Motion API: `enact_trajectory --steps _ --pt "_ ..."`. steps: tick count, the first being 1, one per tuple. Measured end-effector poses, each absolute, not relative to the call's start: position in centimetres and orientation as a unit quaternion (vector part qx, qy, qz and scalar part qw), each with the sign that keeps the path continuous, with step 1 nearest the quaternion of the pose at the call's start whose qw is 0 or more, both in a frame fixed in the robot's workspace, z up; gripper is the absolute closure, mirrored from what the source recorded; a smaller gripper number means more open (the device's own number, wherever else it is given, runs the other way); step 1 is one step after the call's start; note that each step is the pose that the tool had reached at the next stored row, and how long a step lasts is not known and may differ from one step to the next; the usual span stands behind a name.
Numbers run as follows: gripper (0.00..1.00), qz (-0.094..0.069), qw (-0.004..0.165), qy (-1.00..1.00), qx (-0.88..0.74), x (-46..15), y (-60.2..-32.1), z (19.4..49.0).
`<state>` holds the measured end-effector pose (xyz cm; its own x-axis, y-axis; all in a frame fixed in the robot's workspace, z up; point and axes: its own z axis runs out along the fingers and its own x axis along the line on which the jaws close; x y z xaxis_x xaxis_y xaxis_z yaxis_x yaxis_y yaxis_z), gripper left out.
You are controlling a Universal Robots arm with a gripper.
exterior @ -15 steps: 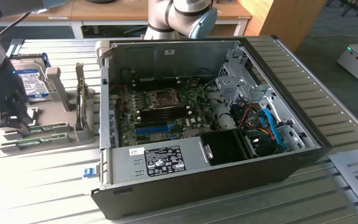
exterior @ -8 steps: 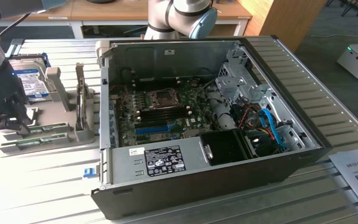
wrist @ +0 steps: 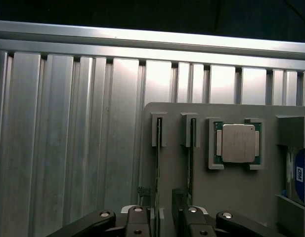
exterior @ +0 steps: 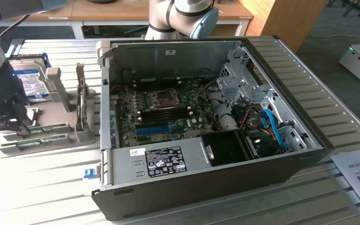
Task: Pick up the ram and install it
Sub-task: 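Pick up the ram and move it above insertion slot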
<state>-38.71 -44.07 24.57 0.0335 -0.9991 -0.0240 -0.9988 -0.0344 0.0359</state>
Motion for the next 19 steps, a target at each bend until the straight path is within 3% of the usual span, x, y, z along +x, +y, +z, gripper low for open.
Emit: enact_trajectory --steps 19 --pt "0.69 -0.021 0.005 -0.695 0.719 -38.7 -44.2 23.3"
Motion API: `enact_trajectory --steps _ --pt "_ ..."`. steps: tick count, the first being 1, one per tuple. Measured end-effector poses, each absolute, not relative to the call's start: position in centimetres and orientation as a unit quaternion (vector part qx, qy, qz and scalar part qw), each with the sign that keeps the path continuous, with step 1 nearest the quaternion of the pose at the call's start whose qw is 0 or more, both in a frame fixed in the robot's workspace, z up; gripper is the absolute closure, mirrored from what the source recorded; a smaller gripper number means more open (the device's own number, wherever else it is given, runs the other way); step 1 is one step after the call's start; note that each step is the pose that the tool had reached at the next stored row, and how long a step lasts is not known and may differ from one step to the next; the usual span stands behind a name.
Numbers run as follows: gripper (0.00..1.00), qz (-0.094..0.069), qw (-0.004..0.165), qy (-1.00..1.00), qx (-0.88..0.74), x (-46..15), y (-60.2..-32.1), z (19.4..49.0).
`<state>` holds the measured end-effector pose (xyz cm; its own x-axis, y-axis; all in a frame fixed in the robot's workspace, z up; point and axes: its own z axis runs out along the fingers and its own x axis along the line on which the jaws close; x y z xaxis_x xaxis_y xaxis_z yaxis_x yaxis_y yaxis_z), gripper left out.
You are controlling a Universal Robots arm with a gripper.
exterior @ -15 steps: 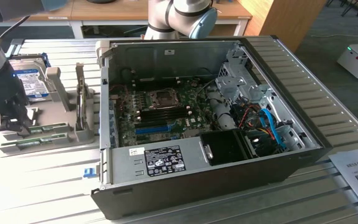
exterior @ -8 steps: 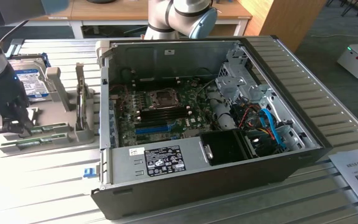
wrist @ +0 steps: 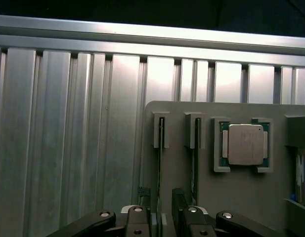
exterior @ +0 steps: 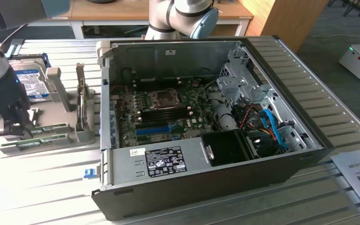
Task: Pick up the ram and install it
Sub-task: 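Pick up the ram and move it above insertion slot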
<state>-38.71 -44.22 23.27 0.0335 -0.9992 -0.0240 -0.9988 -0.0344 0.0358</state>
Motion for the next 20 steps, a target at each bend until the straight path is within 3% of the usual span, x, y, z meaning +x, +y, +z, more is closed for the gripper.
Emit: enact_trajectory --steps 20 --pt "0.69 -0.021 0.005 -0.695 0.719 -38.7 -44.4 21.9"
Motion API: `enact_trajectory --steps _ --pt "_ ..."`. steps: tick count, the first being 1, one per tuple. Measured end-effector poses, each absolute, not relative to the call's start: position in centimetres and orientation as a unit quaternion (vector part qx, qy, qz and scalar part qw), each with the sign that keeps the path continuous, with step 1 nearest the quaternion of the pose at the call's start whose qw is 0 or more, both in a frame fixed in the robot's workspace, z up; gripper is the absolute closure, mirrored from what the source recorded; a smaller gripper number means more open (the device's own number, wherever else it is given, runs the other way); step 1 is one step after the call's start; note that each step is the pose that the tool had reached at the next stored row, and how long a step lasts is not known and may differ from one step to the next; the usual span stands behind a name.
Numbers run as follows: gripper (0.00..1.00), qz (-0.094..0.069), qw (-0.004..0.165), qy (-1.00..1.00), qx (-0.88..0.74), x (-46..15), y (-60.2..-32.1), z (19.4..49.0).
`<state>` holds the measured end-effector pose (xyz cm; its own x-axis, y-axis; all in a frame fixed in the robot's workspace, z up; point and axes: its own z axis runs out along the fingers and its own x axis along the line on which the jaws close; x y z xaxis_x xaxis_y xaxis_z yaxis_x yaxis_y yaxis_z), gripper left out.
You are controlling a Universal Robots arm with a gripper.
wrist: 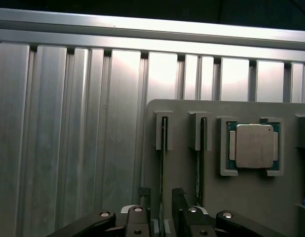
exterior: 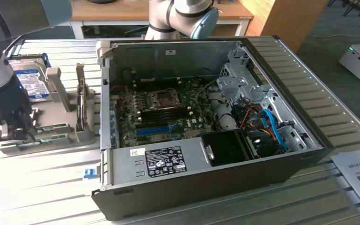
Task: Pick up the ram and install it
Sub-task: 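Pick up the ram and move it above insertion slot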
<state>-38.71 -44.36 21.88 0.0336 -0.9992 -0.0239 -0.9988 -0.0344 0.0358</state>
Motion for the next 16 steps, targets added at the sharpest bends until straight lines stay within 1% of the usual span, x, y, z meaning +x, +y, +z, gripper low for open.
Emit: enact_trajectory --steps 16 --pt "0.69 -0.021 0.005 -0.695 0.719 -38.72 -44.45 20.97"
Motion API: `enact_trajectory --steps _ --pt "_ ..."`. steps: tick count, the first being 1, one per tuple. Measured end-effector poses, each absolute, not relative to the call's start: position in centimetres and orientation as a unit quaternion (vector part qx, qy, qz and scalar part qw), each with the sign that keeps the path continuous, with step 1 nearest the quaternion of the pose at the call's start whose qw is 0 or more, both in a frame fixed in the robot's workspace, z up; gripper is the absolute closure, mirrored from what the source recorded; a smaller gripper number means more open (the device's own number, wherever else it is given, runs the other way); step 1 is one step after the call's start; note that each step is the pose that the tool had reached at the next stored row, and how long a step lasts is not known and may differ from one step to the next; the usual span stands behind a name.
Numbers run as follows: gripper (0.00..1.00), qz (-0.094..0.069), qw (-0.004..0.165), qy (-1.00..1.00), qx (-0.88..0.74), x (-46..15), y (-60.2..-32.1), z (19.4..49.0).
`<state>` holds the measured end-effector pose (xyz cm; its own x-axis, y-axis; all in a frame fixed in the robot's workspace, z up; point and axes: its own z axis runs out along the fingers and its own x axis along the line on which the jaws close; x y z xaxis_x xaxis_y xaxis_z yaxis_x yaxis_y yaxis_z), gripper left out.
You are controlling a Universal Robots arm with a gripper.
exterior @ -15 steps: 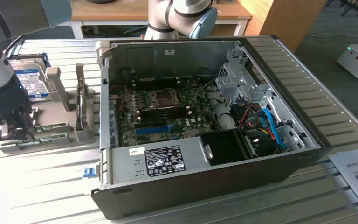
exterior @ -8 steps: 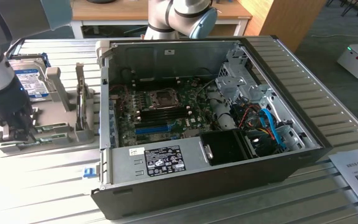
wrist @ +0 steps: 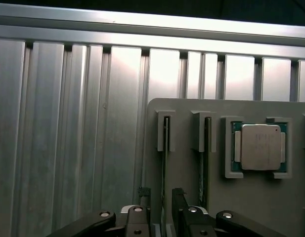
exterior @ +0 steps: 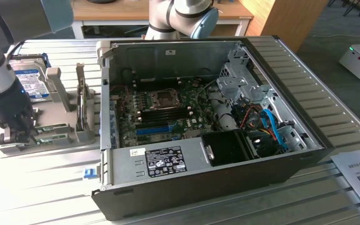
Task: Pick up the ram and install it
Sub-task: 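Pick up the ram and move it above insertion slot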
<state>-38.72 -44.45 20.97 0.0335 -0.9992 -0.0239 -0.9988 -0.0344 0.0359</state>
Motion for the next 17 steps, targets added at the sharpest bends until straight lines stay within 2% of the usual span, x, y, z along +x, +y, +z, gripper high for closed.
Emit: enact_trajectory --steps 17 --pt "0.69 -0.021 0.005 -0.695 0.719 -38.07 -44.46 20.89"
